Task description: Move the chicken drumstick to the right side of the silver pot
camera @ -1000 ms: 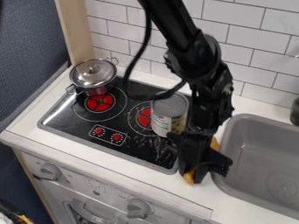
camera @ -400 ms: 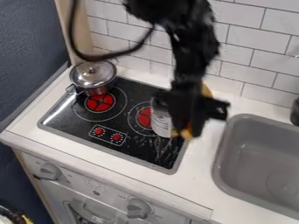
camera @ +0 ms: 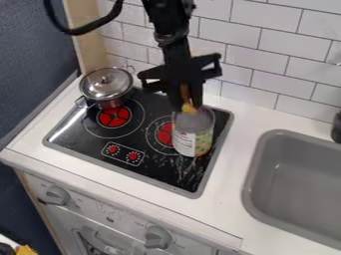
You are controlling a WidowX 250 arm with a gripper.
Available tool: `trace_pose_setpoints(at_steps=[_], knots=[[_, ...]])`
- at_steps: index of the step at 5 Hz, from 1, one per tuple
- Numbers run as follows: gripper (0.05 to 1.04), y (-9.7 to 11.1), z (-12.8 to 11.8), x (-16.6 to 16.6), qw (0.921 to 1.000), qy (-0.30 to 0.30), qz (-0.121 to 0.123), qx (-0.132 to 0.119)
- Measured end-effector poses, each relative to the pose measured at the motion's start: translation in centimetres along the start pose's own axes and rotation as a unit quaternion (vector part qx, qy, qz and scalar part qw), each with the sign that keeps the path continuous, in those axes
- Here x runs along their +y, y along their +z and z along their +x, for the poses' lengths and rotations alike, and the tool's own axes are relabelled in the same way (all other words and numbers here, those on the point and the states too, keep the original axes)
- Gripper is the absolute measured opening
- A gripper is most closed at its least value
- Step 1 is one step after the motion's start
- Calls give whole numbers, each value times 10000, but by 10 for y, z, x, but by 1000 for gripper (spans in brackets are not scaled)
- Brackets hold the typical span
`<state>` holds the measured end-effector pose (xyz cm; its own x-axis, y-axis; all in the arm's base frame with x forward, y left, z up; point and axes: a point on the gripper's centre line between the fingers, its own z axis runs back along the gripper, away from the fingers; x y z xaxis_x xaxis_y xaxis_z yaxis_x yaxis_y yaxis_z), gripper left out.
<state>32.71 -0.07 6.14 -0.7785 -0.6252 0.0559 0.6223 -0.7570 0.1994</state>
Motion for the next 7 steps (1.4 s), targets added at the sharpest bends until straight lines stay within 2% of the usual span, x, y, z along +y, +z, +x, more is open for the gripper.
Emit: trace_pose_setpoints(at_steps=[1, 2, 3, 4, 5, 6, 7], knots=[[294, -6, -21, 1, 9935, 1118, -48, 208], [294, -22, -39, 20, 9797, 1982, -139, 277], [294, -37, -43, 38, 9637, 2651, -35, 324], [294, -45, -52, 46, 9466, 3214, -4, 269], [294, -52, -60, 47, 9332, 3582, 30, 286], [294, -53, -80, 37, 9184, 3936, 74, 399], [294, -60, -93, 20, 9022, 4299, 2, 344]])
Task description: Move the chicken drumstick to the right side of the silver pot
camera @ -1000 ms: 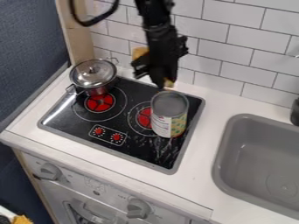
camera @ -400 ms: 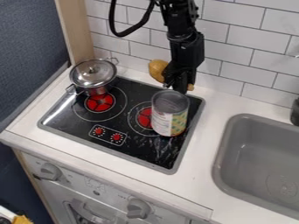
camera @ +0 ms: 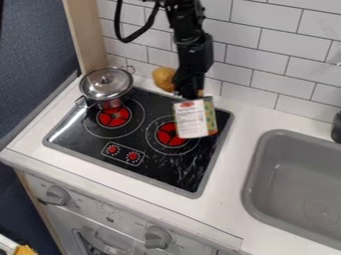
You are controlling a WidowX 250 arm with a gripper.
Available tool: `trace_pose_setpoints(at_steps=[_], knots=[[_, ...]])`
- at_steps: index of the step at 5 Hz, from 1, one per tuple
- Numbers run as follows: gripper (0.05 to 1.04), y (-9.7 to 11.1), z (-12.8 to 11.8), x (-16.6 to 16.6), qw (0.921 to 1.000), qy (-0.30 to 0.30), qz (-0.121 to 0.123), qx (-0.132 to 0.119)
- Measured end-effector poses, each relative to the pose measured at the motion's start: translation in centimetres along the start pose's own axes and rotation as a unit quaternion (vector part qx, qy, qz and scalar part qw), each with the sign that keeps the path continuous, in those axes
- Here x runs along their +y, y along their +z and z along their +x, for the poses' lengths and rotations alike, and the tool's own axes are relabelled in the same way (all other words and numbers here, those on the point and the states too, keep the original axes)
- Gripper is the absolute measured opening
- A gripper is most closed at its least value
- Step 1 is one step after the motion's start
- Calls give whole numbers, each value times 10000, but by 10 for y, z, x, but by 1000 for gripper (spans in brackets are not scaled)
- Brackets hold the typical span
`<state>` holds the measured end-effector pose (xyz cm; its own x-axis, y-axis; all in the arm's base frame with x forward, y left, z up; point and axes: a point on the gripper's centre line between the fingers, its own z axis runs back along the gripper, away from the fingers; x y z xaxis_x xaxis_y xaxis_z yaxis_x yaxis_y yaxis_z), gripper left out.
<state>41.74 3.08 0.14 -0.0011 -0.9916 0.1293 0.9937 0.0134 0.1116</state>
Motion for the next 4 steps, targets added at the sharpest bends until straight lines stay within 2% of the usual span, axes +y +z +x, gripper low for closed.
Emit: trace_pose_setpoints(at_steps=[3, 4], knots=[[294, 1, -20, -23, 9985, 518, -140, 143], [294, -12, -40, -17, 9977, 529, -406, 135]])
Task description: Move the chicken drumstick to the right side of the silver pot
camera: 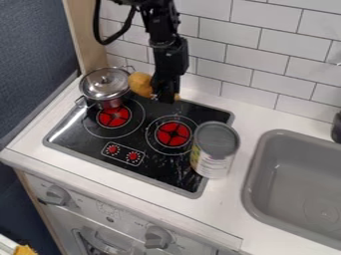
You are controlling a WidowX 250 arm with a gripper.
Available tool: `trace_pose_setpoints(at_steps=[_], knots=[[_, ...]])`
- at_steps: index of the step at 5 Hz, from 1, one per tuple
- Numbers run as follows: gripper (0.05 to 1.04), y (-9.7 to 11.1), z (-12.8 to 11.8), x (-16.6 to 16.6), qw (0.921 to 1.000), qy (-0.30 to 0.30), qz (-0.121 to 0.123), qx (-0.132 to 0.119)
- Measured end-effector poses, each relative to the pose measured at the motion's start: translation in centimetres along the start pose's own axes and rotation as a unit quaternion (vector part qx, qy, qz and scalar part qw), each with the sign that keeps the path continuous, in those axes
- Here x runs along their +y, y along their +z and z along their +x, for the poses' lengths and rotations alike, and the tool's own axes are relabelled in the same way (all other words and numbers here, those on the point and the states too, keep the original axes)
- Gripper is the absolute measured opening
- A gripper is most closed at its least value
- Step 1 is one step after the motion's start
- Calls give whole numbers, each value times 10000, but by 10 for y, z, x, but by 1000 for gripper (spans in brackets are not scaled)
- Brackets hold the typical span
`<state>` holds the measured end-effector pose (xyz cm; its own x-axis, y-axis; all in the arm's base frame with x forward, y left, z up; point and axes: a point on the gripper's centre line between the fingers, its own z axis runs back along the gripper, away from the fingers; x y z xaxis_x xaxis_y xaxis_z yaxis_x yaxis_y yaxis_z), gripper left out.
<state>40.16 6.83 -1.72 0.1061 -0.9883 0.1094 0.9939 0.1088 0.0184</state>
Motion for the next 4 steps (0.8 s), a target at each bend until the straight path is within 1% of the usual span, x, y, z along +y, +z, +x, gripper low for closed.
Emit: trace_pose_setpoints(at_steps=[1, 2, 3, 4], knots=[[294, -18, -7, 11, 9996, -176, -222, -3], [294, -23, -5, 18, 9990, -381, -198, -145], [358, -24, -4, 21, 9983, -491, -243, -191], [642, -24, -2, 17, 9981, -504, -258, -254]])
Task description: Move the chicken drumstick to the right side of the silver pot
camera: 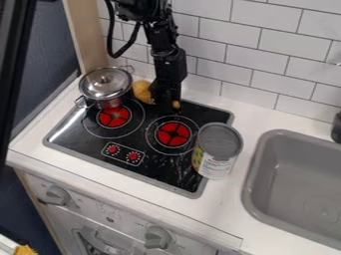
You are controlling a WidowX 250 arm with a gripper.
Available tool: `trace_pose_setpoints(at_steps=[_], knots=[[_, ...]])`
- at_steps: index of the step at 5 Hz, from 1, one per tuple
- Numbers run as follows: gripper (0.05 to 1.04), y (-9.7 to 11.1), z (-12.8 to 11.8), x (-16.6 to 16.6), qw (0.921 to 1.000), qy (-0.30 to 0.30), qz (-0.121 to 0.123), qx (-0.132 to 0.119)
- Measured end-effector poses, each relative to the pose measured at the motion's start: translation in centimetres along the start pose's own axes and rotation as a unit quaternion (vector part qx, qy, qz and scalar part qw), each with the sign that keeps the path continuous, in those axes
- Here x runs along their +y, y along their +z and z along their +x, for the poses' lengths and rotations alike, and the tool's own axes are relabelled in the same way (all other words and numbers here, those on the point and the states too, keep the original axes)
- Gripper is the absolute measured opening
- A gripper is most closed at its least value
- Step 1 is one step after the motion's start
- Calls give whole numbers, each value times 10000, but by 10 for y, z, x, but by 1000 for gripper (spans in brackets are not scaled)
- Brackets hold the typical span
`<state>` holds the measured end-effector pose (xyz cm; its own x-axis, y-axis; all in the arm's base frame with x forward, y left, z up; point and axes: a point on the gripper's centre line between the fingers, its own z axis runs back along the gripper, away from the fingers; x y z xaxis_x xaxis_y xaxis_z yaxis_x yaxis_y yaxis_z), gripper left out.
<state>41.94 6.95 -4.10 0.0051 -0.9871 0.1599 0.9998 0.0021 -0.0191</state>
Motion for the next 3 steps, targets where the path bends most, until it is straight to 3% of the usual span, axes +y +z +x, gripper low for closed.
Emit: trace_pose_setpoints(at_steps=[1, 2, 3], knots=[[920, 1, 2, -5, 10000, -47, 31, 5], [1013, 10, 7, -9, 9999, -87, 99, 50], [1008, 33, 17, -2, 9986, -314, 352, 221]])
